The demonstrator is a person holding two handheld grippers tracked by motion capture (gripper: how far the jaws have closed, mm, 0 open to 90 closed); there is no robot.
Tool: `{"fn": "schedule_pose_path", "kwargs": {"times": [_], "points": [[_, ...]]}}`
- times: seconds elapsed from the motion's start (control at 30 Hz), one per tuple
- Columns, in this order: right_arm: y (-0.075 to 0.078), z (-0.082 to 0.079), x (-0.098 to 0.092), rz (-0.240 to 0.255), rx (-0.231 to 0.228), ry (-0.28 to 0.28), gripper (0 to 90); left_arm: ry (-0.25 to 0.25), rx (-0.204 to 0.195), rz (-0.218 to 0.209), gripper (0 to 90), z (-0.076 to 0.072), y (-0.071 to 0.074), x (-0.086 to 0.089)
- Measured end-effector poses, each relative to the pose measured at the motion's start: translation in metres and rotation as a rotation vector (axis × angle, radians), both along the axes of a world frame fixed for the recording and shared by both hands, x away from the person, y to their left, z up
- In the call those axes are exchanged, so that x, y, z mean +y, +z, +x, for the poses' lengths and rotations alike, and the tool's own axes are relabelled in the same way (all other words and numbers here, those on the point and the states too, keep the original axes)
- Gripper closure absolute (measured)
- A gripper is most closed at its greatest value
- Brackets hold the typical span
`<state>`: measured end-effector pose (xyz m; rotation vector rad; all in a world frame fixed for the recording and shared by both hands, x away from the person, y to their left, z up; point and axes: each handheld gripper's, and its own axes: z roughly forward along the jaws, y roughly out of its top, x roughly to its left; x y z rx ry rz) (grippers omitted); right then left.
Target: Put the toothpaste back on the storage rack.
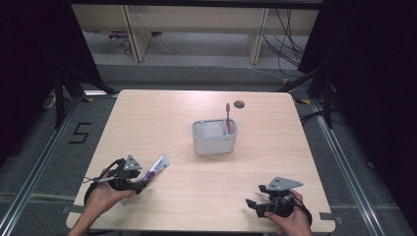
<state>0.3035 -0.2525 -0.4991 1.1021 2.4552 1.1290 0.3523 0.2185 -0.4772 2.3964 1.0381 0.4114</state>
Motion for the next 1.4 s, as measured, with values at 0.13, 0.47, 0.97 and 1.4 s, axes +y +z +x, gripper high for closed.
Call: {"fn": "schedule_pose_path", "kwargs": {"times": [0.13, 0.47, 0.97, 1.4], "points": [[0.0, 0.0, 0.0, 0.009, 0.008, 0.016, 27.3, -0.003, 0.017, 0.021, 51.6, 0.004, 0.0, -0.005], [0.001, 0.0, 0.001, -0.001, -0.001, 0.003, 27.3, 0.015, 0.051, 0.045, 57.5, 0.013, -0.008, -0.005], [0.0, 0.0, 0.0, -0.003, 0.005, 0.006, 27.3, -0.01, 0.123, 0.13, 61.3, 0.028, -0.004, -0.014], [0.001, -0.001, 0.001, 0.005, 0.026, -0.002, 27.3, -0.045, 0.173, 0.204, 72.7, 0.041, -0.001, -0.017]]}}
